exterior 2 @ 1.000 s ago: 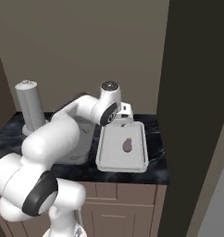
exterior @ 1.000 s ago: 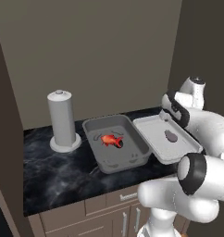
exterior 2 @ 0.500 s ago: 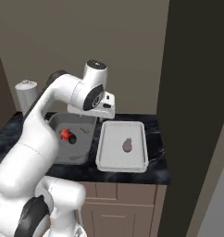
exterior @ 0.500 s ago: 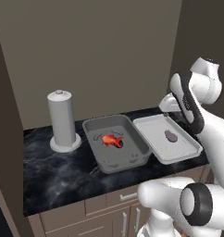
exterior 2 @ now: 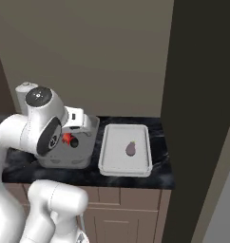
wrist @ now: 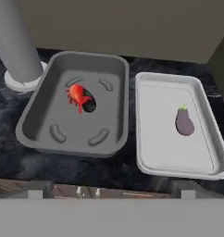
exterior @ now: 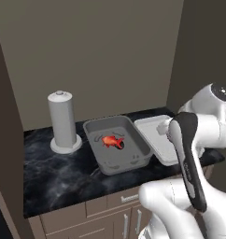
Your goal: Place one eggplant and one fish in each tupperware on the nearby counter, to pack two identical lunches.
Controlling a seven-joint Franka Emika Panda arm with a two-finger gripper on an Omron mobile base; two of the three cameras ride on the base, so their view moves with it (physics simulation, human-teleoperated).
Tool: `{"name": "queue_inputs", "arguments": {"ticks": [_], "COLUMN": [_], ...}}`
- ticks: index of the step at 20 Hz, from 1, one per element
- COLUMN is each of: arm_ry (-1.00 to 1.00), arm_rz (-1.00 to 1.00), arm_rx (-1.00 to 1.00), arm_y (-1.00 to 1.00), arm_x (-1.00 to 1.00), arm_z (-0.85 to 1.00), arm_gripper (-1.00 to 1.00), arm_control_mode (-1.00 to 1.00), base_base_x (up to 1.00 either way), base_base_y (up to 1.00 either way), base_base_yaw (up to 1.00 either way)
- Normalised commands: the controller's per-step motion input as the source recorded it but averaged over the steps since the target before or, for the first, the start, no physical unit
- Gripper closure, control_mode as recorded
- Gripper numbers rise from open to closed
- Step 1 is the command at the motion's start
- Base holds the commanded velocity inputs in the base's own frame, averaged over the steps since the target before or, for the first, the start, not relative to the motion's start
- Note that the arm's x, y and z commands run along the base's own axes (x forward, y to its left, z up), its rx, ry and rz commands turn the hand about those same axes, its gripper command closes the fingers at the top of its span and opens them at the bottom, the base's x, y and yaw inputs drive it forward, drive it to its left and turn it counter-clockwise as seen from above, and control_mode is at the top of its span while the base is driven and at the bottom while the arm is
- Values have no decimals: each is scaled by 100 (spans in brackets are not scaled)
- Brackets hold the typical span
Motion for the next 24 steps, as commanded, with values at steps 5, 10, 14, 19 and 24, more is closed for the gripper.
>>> {"name": "queue_inputs", "arguments": {"ticks": [5, 10, 14, 19, 24], "arm_ry": [-25, -3, 0, 0, 0], "arm_rz": [0, 0, 0, 0, 0], "arm_rx": [-4, -1, 0, 0, 0], "arm_y": [-3, 0, 0, 0, 0], "arm_x": [-100, -38, 0, 0, 0], "arm_z": [47, 23, 0, 0, 0], "arm_gripper": [-100, -100, -100, -100, -100], "arm_control_mode": [-100, 100, 100, 100, 100], "base_base_x": [0, -58, -100, -100, -100], "base_base_y": [0, 0, 3, 0, 0], "base_base_yaw": [0, 0, 1, 2, 6]}}
